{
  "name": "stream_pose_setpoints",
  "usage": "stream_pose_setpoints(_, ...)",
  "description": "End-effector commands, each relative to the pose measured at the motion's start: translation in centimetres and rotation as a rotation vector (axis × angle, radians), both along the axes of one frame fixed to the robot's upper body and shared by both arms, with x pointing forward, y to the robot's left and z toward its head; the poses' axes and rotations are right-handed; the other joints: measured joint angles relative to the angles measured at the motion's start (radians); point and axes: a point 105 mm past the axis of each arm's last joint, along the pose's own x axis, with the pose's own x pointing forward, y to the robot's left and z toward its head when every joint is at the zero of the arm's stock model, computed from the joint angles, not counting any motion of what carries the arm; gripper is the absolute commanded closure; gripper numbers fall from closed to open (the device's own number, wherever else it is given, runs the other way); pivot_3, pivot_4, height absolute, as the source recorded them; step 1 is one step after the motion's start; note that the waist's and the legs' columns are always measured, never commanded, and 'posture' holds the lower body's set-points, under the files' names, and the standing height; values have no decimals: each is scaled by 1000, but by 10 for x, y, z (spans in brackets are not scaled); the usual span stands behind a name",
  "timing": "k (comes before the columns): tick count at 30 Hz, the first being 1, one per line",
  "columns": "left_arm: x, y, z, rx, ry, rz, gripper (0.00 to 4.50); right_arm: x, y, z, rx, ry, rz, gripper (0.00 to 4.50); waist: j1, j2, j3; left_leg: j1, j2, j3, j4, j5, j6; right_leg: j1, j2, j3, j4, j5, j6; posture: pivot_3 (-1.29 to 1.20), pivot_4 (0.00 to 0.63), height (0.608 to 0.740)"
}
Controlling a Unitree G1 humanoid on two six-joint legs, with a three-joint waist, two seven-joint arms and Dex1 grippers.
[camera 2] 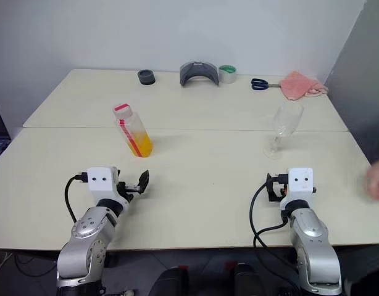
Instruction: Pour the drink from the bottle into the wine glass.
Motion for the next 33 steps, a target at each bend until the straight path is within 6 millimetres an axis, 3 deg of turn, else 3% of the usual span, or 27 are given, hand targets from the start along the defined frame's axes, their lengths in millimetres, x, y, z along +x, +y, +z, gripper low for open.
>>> stream_pose_setpoints(1, -1, 1, 17, 28, -61, -5, 0, 1, 0, 14, -9, -55, 3, 14, 0, 0, 0, 0, 0, 0, 0, 0, 0, 0, 0, 0, 0, 0, 0, 0, 150, 740)
stream_pose_setpoints(22, 0, 8, 22, 30, -71, -5, 0, -1, 2, 15, -2, -52, 16, 14, 0, 0, 0, 0, 0, 0, 0, 0, 0, 0, 0, 0, 0, 0, 0, 0, 150, 740)
stream_pose_setpoints(31, 14, 15, 42, 74, -124, -42, 0, -1, 17, 60, 48, -149, 254, 14, 0, 0, 0, 0, 0, 0, 0, 0, 0, 0, 0, 0, 0, 0, 0, 0, 150, 740)
stream_pose_setpoints(33, 17, 14, 49, 88, -144, -67, 0, -6, 29, 74, 85, -176, 371, 14, 0, 0, 0, 0, 0, 0, 0, 0, 0, 0, 0, -1, 0, 0, 0, 0, 150, 740)
